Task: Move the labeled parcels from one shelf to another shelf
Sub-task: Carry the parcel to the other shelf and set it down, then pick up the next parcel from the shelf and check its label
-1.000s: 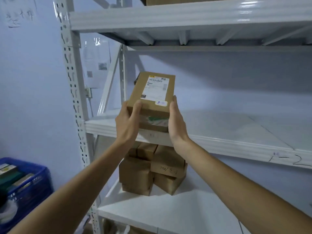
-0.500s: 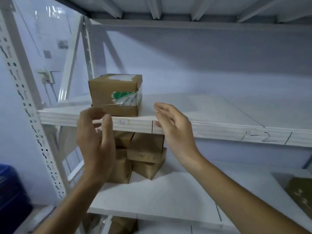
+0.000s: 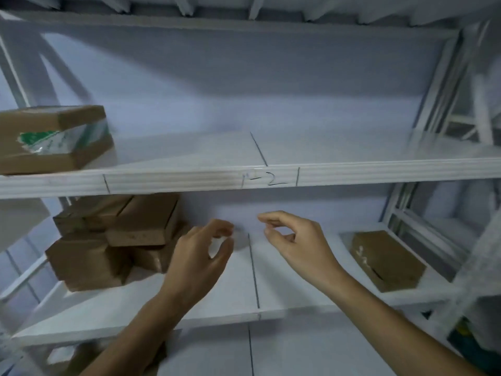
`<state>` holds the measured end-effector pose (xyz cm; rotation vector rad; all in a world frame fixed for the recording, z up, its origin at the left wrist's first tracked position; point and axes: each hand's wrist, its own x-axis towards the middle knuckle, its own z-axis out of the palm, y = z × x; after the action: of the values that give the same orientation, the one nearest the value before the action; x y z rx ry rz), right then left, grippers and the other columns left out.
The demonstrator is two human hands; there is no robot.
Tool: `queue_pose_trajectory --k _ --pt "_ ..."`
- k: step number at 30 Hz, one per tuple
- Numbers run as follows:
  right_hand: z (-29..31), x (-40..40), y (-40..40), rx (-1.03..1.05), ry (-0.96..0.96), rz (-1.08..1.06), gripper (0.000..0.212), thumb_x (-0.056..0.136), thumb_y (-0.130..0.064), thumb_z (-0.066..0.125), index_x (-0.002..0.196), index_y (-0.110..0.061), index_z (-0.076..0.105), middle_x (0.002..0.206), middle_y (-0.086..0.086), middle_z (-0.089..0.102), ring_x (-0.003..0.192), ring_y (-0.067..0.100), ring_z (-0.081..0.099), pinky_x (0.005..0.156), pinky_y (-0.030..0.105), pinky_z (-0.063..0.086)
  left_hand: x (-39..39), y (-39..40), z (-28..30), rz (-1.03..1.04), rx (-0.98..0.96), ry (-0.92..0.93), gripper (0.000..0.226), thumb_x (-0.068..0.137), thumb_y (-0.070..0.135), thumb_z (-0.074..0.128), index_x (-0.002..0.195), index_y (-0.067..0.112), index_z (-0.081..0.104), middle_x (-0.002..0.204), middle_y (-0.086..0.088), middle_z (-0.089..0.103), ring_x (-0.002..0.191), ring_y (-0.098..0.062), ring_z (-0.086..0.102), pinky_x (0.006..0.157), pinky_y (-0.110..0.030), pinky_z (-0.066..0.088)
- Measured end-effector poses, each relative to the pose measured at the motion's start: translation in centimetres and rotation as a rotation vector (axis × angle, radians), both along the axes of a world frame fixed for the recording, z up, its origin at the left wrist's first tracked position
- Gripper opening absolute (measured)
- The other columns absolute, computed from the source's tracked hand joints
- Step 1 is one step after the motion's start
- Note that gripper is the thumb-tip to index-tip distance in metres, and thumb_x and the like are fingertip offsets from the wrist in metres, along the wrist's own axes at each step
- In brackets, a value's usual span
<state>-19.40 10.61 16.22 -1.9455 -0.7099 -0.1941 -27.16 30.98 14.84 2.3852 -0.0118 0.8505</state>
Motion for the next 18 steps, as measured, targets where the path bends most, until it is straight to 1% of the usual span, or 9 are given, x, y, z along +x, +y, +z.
queue_pose_trajectory --k 2,4,7,8,11,12,14,15,18 --pt "-0.4 0.6 -5.3 -0.020 -0.026 -0.020 0.029 0.104 -0.009 0.070 0.128 -0.019 0.081 0.122 -0.013 0.080 0.112 -0.013 0.067 0.079 0.004 0.052 1.1 -4.9 -0.6 -0.005 -0.013 0.000 0.023 0.098 0.011 0.077 0.120 0.012 0.080 0.112 0.000 0.085 0.098 -0.022 0.079 0.088 -0.038 0.063" --pt "-0.9 1.3 -11.9 -0.047 -0.060 -0.059 0.028 0.105 -0.010 0.068 0.128 -0.019 0.081 0.118 -0.020 0.077 0.107 -0.029 0.061 0.080 -0.002 0.049 2.8 -11.4 -1.2 -0.037 -0.043 0.006 0.024 0.098 0.011 0.076 0.121 0.012 0.080 0.112 -0.002 0.085 0.097 -0.022 0.079 0.086 -0.033 0.061" --pt "-1.4 2.5 -18.8 -0.079 -0.077 -0.136 0.027 0.105 -0.017 0.068 0.128 -0.022 0.080 0.112 -0.029 0.074 0.097 -0.036 0.057 0.082 -0.005 0.045 5.0 -18.5 -1.8 -0.086 -0.062 0.044 0.026 0.099 0.014 0.074 0.125 0.014 0.079 0.114 -0.001 0.085 0.094 -0.014 0.074 0.080 -0.020 0.053" --pt "-1.5 2.9 -21.5 -0.075 -0.066 -0.164 0.027 0.105 -0.017 0.068 0.128 -0.022 0.080 0.110 -0.030 0.073 0.097 -0.033 0.059 0.086 -0.001 0.046 5.8 -21.3 -1.8 -0.109 -0.067 0.048 0.026 0.099 0.014 0.074 0.125 0.014 0.078 0.113 -0.001 0.085 0.093 -0.014 0.073 0.079 -0.016 0.051" --pt "-1.9 3.7 -28.2 -0.084 -0.036 -0.238 0.028 0.103 -0.020 0.068 0.128 -0.027 0.079 0.123 -0.018 0.080 0.114 -0.006 0.072 0.102 0.028 0.058 7.7 -28.1 -1.9 -0.183 -0.070 0.067 0.024 0.099 0.013 0.073 0.123 0.014 0.078 0.111 -0.001 0.084 0.093 -0.013 0.073 0.078 -0.013 0.049" --pt "-2.0 4.1 -30.1 -0.088 -0.026 -0.246 0.029 0.103 -0.020 0.068 0.129 -0.027 0.079 0.126 -0.013 0.081 0.115 -0.004 0.072 0.103 0.026 0.058 8.3 -30.0 -1.9 -0.196 -0.066 0.067 0.024 0.099 0.013 0.073 0.122 0.014 0.079 0.111 0.000 0.084 0.092 -0.012 0.073 0.077 -0.013 0.049" --pt "-2.2 4.9 -33.2 -0.074 -0.026 -0.265 0.029 0.103 -0.015 0.068 0.129 -0.021 0.080 0.127 -0.007 0.082 0.104 -0.024 0.066 0.095 0.002 0.049 9.7 -32.9 -1.9 -0.222 -0.072 0.077 0.024 0.100 0.013 0.072 0.122 0.014 0.078 0.110 0.000 0.084 0.091 -0.012 0.071 0.078 -0.018 0.051" --pt "-2.3 5.4 -34.5 -0.073 -0.022 -0.286 0.029 0.103 -0.014 0.068 0.128 -0.019 0.080 0.126 -0.006 0.082 0.098 -0.031 0.062 0.090 -0.006 0.043 10.4 -34.2 -2.1 -0.237 -0.078 0.085 0.023 0.100 0.013 0.071 0.122 0.014 0.078 0.109 0.000 0.083 0.091 -0.012 0.071 0.079 -0.020 0.052" --pt "-3.3 6.9 -37.3 -0.080 0.010 -0.312 0.028 0.104 -0.012 0.067 0.128 -0.017 0.081 0.124 -0.006 0.082 0.095 -0.028 0.060 0.087 -0.009 0.040 12.3 -37.1 -3.4 -0.278 -0.077 0.102 0.021 0.100 0.013 0.070 0.119 0.017 0.079 0.102 0.012 0.078 0.088 -0.008 0.070 0.075 -0.012 0.049"
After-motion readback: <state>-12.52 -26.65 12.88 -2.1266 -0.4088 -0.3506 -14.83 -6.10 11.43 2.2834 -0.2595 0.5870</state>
